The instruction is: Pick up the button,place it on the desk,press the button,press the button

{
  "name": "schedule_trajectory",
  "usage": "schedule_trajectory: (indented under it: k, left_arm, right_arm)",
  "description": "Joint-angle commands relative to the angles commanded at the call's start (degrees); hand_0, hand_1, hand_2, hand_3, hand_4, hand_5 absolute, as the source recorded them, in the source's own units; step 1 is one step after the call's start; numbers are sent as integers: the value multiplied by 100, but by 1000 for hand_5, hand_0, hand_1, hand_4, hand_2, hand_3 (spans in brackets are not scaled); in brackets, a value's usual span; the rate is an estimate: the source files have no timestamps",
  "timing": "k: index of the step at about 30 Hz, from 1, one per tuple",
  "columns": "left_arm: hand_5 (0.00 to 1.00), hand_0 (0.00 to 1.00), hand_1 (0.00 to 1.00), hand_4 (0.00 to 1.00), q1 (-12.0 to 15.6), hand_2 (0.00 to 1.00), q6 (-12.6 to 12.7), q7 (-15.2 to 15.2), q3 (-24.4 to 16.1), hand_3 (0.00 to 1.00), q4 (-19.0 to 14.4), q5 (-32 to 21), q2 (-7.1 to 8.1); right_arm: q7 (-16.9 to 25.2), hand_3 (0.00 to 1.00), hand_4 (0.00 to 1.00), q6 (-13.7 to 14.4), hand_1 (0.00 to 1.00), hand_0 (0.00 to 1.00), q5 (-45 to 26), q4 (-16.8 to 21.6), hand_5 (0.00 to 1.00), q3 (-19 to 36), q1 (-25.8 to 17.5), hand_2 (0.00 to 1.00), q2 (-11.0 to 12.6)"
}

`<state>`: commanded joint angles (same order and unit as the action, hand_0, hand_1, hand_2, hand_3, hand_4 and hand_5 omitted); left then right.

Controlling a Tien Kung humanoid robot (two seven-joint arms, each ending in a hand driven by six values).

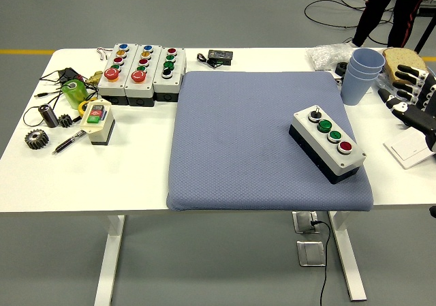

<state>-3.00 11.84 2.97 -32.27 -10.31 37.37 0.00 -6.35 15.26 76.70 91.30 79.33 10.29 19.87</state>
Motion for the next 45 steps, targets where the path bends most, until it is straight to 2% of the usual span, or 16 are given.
schedule_trajectory:
  k: [2, 5, 6, 9, 16, 18, 23, 33, 37, 45]
  left_arm:
    - [669, 651, 691, 368, 6, 703, 3, 2, -12, 620, 0, 9, 0]
    - [669, 651, 691, 368, 9, 703, 6, 17, -88, 620, 0, 55, 0]
    - [671, 650, 691, 369, 9, 702, 5, 21, -106, 618, 0, 64, 0]
    - [671, 650, 691, 369, 6, 702, 3, 35, -119, 618, 0, 99, 0]
    - [665, 650, 691, 369, 0, 704, 22, 26, -116, 620, 0, 74, 11]
    - [663, 650, 690, 368, -9, 702, 27, 21, -113, 619, 0, 61, 14]
    - [663, 650, 690, 368, -21, 702, 41, -2, -79, 619, 0, -21, 14]
    - [652, 649, 688, 361, -28, 702, 49, 10, -78, 619, 0, -13, 8]
    - [651, 649, 688, 362, -20, 701, 48, 21, -106, 618, 0, 15, 4]
    - [653, 649, 688, 362, -10, 701, 50, 33, -84, 617, 0, 12, 0]
  right_arm:
    - [-60, 916, 952, -21, 857, 910, 185, 12, 94, -53, 33, 923, 2]
    - [-343, 916, 952, -113, 857, 910, 1017, 63, 94, -344, 241, 923, 6]
    - [-401, 939, 960, -132, 880, 968, 1219, 67, 81, -413, 291, 956, 4]
    - [-618, 939, 960, -204, 880, 968, 1760, 26, 81, -680, 505, 956, -28]
    - [-1150, 957, 967, -495, 913, 998, 2563, -131, 75, -1254, 901, 978, -277]
    - [-1254, 987, 977, -538, 932, 998, 2700, -191, 91, -1337, 965, 988, -329]
    - [-1563, 987, 977, -570, 932, 998, 2844, -400, 91, -1545, 1125, 988, -498]
    - [-1912, 996, 985, -522, 944, 998, 3047, -1095, 110, -1867, 1415, 996, -798]
    - [-2071, 998, 996, -708, 943, 998, 3244, -1459, 123, -1947, 1533, 998, -868]
    - [-2356, 998, 998, -817, 943, 998, 3687, -2007, 134, -1989, 1763, 998, -996]
